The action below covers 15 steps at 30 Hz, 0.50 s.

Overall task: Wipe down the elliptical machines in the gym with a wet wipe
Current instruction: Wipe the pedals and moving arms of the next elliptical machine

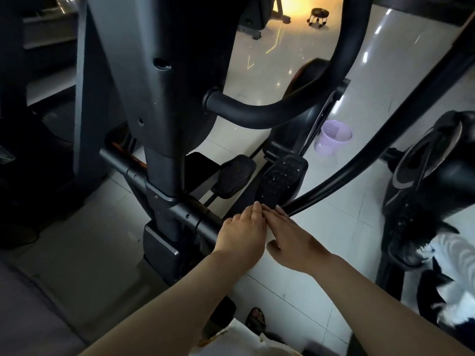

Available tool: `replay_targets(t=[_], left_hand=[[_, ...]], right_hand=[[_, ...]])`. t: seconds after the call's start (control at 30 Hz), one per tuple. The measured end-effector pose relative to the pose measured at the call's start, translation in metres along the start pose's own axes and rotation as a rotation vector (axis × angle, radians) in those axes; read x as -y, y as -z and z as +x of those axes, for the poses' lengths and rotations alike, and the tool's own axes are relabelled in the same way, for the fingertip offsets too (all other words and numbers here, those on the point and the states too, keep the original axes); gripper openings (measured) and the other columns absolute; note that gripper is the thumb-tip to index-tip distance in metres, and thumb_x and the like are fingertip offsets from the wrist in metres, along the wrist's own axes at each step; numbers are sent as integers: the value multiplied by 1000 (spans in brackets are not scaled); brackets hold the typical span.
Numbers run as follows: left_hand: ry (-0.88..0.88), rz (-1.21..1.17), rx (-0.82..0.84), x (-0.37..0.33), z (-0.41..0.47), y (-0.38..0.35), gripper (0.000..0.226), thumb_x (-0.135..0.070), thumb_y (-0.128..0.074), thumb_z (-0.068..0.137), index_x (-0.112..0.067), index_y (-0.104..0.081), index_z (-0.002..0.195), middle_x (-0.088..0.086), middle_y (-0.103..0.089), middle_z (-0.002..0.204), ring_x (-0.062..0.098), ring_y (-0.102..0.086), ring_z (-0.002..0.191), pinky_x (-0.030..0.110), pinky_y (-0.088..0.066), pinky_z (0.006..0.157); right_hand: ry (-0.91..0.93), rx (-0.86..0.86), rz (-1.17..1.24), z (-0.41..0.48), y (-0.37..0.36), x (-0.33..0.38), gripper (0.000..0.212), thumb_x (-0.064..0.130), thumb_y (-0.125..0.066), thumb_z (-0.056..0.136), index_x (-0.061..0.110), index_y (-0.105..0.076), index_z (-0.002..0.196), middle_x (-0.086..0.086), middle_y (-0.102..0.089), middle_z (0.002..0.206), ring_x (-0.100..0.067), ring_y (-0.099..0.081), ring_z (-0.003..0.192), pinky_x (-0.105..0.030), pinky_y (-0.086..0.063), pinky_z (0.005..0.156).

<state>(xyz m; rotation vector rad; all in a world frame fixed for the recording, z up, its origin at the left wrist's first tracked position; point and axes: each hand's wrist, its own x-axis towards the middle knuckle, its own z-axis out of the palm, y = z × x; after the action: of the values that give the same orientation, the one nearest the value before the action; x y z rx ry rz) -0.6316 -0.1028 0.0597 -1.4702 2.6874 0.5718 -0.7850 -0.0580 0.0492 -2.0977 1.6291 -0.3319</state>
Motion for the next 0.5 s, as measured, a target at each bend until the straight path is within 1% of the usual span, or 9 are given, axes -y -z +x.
replay_targets(t=[0.07,0.1,0.17,0.23,0.27,0.33,0.37,0.43,0.5], left_hand=[[-2,44,22,1,6,-3,62,-30,-31,110,-7,-7,162,8,-29,164,30,-47,138,42,-38,110],[-11,93,54,3,10,-4,63,-27,-37,109,-7,-10,162,11,-33,162,32,-49,136,44,-39,109],[-36,200,148,7,18,-4,64,-21,-51,103,-10,-19,158,13,-45,152,32,-54,129,44,-44,105],[-6,195,237,8,25,-1,54,-16,-57,100,-13,-33,148,11,-56,136,30,-59,121,43,-49,101],[17,146,256,6,29,0,42,-14,-55,100,-14,-40,139,10,-59,130,30,-60,118,43,-49,99],[51,-2,233,-1,32,1,26,-15,-48,102,-14,-48,128,11,-61,125,33,-61,113,46,-50,99],[36,-79,199,-5,31,1,28,-17,-45,104,-13,-49,131,12,-61,126,34,-61,114,48,-49,100],[-34,-121,151,-13,26,2,41,-18,-44,106,-14,-41,146,9,-56,136,33,-58,122,48,-46,104],[-31,-60,136,-13,25,3,37,-19,-39,107,-13,-40,144,8,-55,136,32,-57,123,46,-47,102]], right_hand=[[-62,-35,78,-2,-1,-1,73,1,-53,92,15,-24,158,16,-22,159,26,7,138,-9,1,119],[-103,-63,104,-4,-2,-3,70,2,-51,93,17,-27,157,17,-25,157,25,4,139,-10,-2,120],[-97,-160,17,-8,-3,-9,60,8,-44,91,15,-41,151,7,-42,155,3,-20,150,-24,-12,126],[-6,-241,-218,-11,-5,-24,52,16,-40,90,9,-57,139,-2,-59,143,-16,-45,142,-40,-22,126],[-2,-273,-312,-11,-3,-31,47,19,-41,92,9,-62,132,-4,-63,138,-20,-51,137,-47,-26,123],[-69,-321,-377,-8,7,-38,42,26,-41,97,11,-68,124,-6,-65,135,-23,-53,136,-54,-24,122],[-106,-330,-388,-7,10,-41,43,29,-39,98,11,-69,123,-7,-65,136,-23,-51,137,-52,-20,124],[-121,-309,-431,-4,14,-44,47,32,-35,99,10,-68,124,-6,-65,135,-22,-51,138,-47,-15,125],[-110,-289,-485,-4,18,-46,48,30,-34,98,11,-69,124,-6,-66,134,-22,-52,136,-44,-17,124]])
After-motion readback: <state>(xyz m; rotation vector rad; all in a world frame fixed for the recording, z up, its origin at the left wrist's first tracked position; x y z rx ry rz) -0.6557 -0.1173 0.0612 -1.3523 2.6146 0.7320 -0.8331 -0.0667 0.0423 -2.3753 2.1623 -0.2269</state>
